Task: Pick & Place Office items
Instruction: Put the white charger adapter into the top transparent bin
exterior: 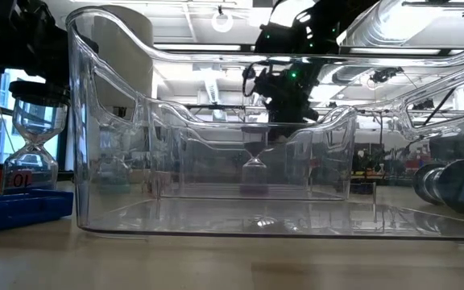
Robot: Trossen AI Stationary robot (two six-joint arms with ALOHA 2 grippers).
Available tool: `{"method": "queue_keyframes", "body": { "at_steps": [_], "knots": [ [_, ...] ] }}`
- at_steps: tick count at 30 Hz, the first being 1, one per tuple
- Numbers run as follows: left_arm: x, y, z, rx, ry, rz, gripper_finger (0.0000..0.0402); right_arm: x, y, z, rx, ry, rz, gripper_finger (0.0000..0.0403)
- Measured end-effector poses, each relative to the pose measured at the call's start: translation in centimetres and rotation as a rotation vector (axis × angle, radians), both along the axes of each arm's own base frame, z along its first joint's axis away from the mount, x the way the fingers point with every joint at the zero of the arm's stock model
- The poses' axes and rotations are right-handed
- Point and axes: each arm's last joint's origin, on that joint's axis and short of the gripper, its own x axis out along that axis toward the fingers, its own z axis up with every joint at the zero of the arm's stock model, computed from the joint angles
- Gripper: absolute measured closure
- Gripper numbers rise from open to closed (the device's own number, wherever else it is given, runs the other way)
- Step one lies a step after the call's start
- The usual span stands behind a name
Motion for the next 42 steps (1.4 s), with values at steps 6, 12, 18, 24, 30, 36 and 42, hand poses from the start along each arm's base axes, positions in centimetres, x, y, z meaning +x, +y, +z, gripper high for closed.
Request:
{"method": "queue_keyframes", "body": {
  "at_steps": [6,12,18,24,30,36,42],
  "knots": [
    [0.0,0.0,0.0,0.0,0.0,0.004,0.0189,0.0,0.0,-0.1,0.001,0.002,0.001,0.0258],
    [0.0,0.0,0.0,-0.001,0.0,0.004,0.0189,0.0,0.0,-0.1,0.002,0.002,0.004,0.0253],
    [0.0,0.0,0.0,-0.002,0.0,0.005,0.0189,0.0,0.0,-0.1,-0.001,0.004,0.019,0.0258],
    [0.0,0.0,0.0,-0.004,0.0,0.006,0.0189,0.1,0.1,-0.1,0.03,-0.007,0.037,0.0256],
    [0.0,0.0,0.0,-0.004,0.0,0.006,0.0189,0.2,0.4,-0.1,0.044,-0.012,0.056,0.0261],
    [0.0,0.0,0.0,-0.004,0.0,0.006,0.0189,0.6,0.8,0.0,0.0,-0.018,0.12,0.0261],
    [0.0,0.0,0.0,-0.004,0.0,0.006,0.0189,1.4,0.9,1.4,-0.006,-0.087,0.218,0.0265]
  ]
}}
